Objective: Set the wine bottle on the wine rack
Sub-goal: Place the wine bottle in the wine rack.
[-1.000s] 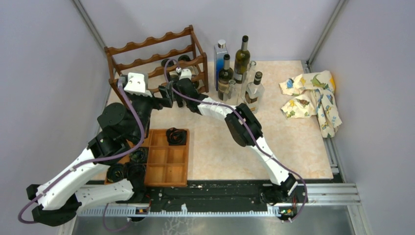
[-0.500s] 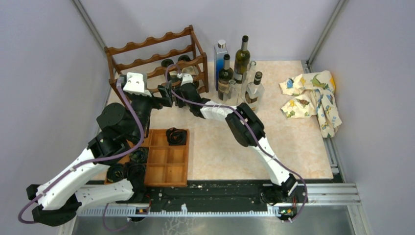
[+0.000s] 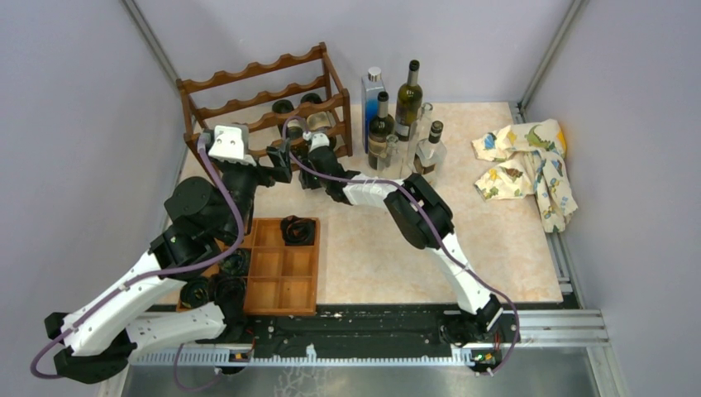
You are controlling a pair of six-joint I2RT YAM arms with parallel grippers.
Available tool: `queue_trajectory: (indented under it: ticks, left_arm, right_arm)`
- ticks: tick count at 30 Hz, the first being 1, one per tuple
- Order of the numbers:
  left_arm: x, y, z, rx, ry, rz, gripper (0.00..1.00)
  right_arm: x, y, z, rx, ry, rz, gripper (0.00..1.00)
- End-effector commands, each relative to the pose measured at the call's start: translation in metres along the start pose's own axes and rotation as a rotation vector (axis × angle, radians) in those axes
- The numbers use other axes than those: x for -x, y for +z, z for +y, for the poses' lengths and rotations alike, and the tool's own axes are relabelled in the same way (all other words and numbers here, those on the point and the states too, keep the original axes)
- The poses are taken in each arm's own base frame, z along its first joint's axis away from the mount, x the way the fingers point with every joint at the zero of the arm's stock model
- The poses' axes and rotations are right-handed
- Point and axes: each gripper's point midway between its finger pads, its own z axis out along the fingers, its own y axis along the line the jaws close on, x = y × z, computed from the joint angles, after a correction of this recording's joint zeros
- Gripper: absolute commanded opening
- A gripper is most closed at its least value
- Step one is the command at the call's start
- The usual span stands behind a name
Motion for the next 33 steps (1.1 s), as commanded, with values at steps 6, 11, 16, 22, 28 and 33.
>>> queue_trajectory:
  ticks: [6,11,16,22,28,33]
  left_arm:
    - [0.005,-0.002,0.007,0.022,-0.038,-0.024,0.99]
    - [0.006,-0.002,0.006,0.019,-0.035,-0.025,0.99]
    - [0.007,-0.002,0.006,0.017,-0.033,-0.027,0.99]
    - [0.008,-0.002,0.006,0.014,-0.03,-0.027,0.99]
    - [0.007,-0.002,0.005,0.005,-0.029,-0.024,0.99]
    - [0.007,-0.006,0.006,-0.005,-0.049,-0.025,0.99]
  right_arm:
    - [0.049,-0.022,0.014,0.026,0.04,-0.084,0.23]
    - [0.064,-0.017,0.017,0.02,0.049,-0.122,0.15]
    - [0.071,-0.01,0.019,0.011,0.069,-0.14,0.12]
    - [0.079,-0.005,0.021,0.01,0.087,-0.164,0.12]
    - [0.074,-0.002,0.025,0.027,0.079,-0.146,0.28]
    - [0.066,-0.009,0.022,0.028,0.055,-0.12,0.47]
